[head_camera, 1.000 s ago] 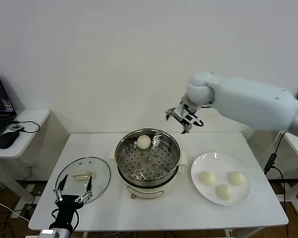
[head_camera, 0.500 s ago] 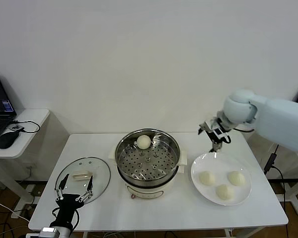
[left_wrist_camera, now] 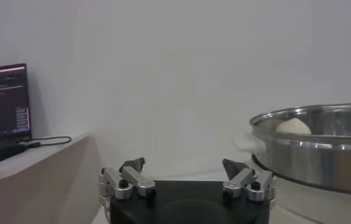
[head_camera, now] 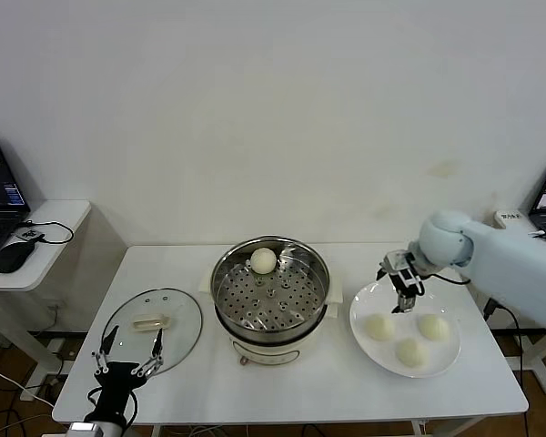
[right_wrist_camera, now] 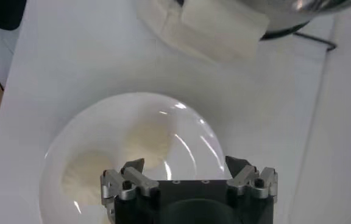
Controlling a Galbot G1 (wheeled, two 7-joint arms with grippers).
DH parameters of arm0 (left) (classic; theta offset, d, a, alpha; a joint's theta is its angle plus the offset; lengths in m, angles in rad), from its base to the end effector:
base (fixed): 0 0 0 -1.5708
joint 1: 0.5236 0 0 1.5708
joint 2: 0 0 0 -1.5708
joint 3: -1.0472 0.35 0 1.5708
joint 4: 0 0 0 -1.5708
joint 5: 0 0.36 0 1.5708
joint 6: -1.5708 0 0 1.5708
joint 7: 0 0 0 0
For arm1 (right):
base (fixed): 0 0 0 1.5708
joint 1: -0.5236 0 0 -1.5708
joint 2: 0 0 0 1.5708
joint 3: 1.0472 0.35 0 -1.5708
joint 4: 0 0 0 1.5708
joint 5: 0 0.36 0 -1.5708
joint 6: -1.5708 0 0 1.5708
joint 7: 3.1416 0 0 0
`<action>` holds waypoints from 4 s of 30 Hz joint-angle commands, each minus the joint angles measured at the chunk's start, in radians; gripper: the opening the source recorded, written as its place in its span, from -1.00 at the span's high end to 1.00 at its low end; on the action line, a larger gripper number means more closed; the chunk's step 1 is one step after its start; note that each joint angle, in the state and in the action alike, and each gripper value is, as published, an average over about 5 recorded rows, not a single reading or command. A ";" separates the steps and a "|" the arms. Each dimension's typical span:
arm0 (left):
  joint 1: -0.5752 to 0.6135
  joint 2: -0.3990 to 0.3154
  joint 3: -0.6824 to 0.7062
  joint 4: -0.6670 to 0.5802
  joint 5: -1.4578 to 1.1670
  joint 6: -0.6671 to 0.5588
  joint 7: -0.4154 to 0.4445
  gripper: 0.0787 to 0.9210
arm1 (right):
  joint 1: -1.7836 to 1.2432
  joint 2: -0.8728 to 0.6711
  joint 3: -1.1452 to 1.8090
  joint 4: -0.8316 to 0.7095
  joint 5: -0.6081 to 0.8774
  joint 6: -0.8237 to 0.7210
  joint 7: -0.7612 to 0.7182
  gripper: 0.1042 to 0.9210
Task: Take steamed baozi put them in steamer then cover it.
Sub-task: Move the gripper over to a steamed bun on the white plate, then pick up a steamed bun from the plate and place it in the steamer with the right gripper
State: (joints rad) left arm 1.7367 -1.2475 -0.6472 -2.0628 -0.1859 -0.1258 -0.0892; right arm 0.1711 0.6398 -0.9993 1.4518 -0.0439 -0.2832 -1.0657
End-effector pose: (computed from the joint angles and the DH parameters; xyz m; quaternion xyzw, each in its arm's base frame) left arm 0.1423 0.0943 -0.3224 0.0092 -0.9969 -0.0747 0.0246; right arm 0.4948 -0.1019 -0.1638 0.5174 -0.5116 0.5808 0.3651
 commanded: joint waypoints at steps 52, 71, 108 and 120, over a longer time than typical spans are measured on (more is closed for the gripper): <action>0.007 -0.004 -0.002 -0.002 0.004 -0.002 0.002 -0.77 | -0.007 -0.007 0.081 -0.040 -0.011 -0.014 -0.027 -0.26; -0.005 0.013 0.008 -0.009 0.000 -0.004 0.002 -0.77 | 0.526 0.232 -0.205 0.018 0.425 -0.167 0.066 -0.29; -0.003 -0.009 -0.007 -0.003 0.005 -0.013 0.002 -0.77 | 0.228 0.768 -0.207 -0.276 0.527 -0.368 0.283 -0.31; 0.000 -0.006 -0.012 -0.001 0.003 -0.020 0.002 -0.77 | 0.228 0.760 -0.209 -0.265 0.502 -0.395 0.274 -0.38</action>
State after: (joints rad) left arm 1.7368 -1.2534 -0.6594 -2.0637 -0.1832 -0.1452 -0.0871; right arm 0.4029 1.3857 -1.2072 1.1934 0.4681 -0.6642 -0.7964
